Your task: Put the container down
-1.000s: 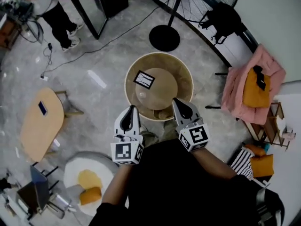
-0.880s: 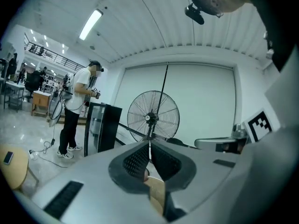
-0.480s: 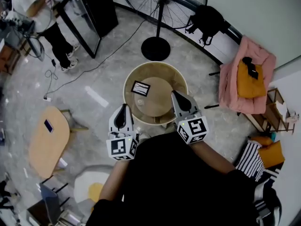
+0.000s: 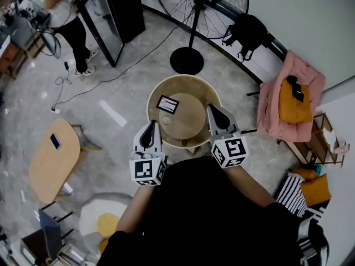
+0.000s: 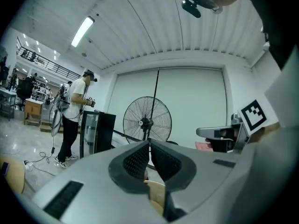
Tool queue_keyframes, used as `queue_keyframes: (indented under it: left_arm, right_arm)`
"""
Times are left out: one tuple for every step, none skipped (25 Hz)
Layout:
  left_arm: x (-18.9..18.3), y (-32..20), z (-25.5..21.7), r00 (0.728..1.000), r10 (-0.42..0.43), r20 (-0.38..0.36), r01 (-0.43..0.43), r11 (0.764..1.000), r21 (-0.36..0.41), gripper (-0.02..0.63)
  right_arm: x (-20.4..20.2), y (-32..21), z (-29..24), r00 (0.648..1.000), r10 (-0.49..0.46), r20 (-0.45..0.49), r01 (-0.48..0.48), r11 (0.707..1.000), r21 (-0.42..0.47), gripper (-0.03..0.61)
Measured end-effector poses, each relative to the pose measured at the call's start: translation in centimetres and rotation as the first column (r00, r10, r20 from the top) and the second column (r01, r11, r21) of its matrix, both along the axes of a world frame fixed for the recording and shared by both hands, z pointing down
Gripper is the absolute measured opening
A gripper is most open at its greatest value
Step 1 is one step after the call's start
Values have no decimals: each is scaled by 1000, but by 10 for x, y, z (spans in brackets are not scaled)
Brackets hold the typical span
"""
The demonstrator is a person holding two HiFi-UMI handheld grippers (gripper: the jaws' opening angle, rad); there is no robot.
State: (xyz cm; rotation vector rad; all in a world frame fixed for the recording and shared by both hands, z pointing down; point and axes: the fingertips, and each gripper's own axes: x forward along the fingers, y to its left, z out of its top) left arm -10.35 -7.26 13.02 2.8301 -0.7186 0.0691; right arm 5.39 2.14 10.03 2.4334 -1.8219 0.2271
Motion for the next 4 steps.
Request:
queue_keyframes:
  left_arm:
    - [-3,0,0,1000,-2,-2,2,1000,-2,29]
    - [-6,0,1,1000,-3,-4,3,1000,-4,29]
    - [-9,0,1,1000,-4,-6,4,1000,-6,29]
    - [-12,-1,1,1000,-4,-7,4,1000,-7,29]
  right_arm:
    - [-3,0,0,1000,-1,-3,1,1000,-2,21]
    - [-7,0,0,1000,-2,-6,2,1000,-3,21]
    - [-10,0,0,1000,-2,-8,2,1000,-4,21]
    - [-13,0,0,1000,-2,-10,2,1000,-4,21]
